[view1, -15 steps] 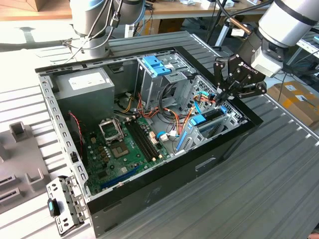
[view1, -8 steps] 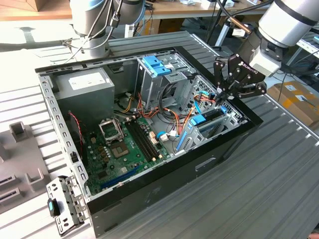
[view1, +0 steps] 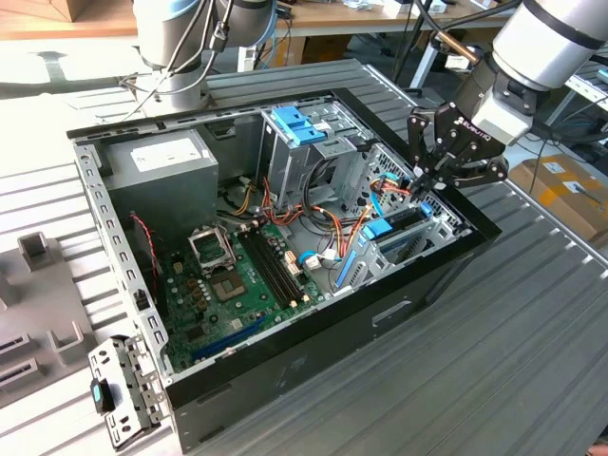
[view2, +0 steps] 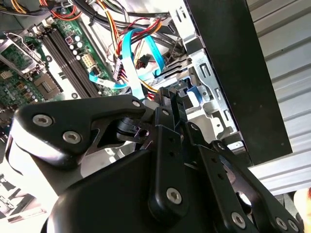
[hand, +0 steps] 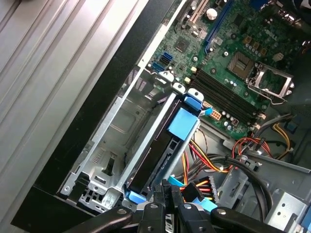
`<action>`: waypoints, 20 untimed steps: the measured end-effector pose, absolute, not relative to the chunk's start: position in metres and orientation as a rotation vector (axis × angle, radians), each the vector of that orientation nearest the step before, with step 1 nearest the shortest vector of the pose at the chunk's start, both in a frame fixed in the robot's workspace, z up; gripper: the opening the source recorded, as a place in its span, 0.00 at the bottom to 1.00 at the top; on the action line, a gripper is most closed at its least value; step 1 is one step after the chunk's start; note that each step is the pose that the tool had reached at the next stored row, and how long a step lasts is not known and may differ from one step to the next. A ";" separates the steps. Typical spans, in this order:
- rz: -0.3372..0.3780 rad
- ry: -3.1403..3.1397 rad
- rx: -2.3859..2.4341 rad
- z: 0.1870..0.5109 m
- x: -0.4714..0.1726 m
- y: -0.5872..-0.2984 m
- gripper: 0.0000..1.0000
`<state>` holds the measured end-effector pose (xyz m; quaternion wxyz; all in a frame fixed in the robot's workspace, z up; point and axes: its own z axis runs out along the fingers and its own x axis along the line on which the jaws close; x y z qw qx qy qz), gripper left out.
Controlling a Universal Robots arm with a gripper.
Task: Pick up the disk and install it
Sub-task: 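Insert the first disk wire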
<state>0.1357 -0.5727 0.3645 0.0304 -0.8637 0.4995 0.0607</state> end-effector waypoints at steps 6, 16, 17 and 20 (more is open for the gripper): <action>0.185 1.586 -2.632 0.364 0.136 -0.573 0.17; 0.183 1.647 -2.591 0.364 0.136 -0.573 0.17; 0.182 1.653 -2.587 0.364 0.136 -0.573 0.17; 0.181 1.674 -2.572 0.364 0.136 -0.573 0.17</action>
